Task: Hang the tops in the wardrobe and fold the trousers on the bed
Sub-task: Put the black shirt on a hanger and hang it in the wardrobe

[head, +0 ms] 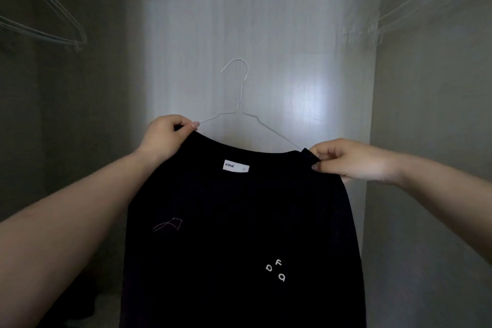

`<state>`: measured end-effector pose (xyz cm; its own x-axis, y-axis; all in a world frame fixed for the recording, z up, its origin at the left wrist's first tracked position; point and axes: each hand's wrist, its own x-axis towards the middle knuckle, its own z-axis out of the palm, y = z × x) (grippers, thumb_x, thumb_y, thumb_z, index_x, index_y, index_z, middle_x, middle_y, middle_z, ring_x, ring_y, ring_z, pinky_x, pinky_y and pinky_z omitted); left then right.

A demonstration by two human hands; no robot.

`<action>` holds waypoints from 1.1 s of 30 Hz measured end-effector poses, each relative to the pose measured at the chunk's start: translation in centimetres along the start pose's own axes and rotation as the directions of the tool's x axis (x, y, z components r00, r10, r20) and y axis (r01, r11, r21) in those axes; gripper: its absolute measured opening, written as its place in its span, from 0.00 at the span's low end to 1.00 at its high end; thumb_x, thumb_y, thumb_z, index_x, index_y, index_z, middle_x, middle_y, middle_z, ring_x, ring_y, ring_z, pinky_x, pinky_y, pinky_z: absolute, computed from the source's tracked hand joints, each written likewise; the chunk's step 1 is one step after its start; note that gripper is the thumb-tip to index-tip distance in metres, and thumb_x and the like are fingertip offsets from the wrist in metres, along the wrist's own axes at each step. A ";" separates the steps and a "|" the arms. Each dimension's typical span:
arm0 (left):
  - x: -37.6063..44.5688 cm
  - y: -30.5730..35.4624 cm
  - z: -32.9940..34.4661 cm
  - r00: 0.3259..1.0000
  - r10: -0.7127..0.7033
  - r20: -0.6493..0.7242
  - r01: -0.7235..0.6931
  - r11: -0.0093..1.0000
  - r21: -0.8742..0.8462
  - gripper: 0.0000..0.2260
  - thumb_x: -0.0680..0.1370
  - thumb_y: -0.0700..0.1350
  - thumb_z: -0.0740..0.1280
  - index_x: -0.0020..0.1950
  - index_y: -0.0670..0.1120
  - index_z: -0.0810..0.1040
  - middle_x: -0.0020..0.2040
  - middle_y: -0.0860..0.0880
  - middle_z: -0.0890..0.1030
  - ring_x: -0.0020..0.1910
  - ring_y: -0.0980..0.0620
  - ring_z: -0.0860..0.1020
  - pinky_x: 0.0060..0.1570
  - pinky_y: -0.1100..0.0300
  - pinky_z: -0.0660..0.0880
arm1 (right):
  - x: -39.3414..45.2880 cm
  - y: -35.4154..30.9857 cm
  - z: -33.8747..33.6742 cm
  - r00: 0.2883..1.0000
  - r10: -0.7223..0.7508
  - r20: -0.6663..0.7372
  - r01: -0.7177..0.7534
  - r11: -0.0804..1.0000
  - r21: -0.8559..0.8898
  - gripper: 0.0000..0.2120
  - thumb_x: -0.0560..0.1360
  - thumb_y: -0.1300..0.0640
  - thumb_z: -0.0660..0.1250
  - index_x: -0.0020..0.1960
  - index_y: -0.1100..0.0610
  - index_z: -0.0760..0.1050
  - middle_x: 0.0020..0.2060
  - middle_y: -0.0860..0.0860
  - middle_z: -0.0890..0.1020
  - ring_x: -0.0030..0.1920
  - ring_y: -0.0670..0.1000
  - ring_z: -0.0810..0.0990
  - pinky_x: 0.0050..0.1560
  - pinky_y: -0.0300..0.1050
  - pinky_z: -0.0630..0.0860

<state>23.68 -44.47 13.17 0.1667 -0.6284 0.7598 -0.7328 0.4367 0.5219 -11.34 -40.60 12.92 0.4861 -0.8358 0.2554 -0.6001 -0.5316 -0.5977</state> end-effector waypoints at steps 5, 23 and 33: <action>-0.1 -0.4 -0.7 0.988 -0.104 -0.111 0.107 0.994 0.025 0.11 0.76 0.55 0.68 0.44 0.48 0.82 0.44 0.51 0.82 0.46 0.51 0.78 0.45 0.61 0.69 | -0.2 -1.7 -0.8 0.950 -0.034 0.312 -0.121 0.877 0.465 0.11 0.73 0.64 0.65 0.50 0.57 0.83 0.45 0.54 0.84 0.42 0.49 0.84 0.41 0.41 0.81; -8.0 7.6 -2.1 0.899 -0.378 0.222 0.438 0.762 -0.478 0.10 0.79 0.53 0.63 0.51 0.50 0.82 0.47 0.52 0.80 0.43 0.57 0.79 0.38 0.64 0.78 | 5.1 -9.9 12.0 0.982 -0.148 -0.113 0.183 0.640 0.746 0.07 0.72 0.58 0.59 0.45 0.55 0.76 0.40 0.55 0.77 0.41 0.53 0.76 0.44 0.47 0.69; -5.2 8.3 -9.9 0.948 -0.308 0.078 0.304 0.811 -0.500 0.11 0.81 0.51 0.61 0.56 0.51 0.82 0.47 0.53 0.85 0.43 0.58 0.82 0.35 0.62 0.76 | 12.0 -19.8 13.9 0.889 -0.288 -0.356 0.455 0.635 0.624 0.09 0.74 0.54 0.60 0.39 0.55 0.74 0.33 0.50 0.76 0.35 0.49 0.74 0.35 0.41 0.67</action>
<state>23.22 -31.22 17.42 0.3323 -0.7803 0.5298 -0.2139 0.4848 0.8481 15.18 -38.18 17.28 0.3792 -0.6386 0.6696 0.2364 -0.6327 -0.7374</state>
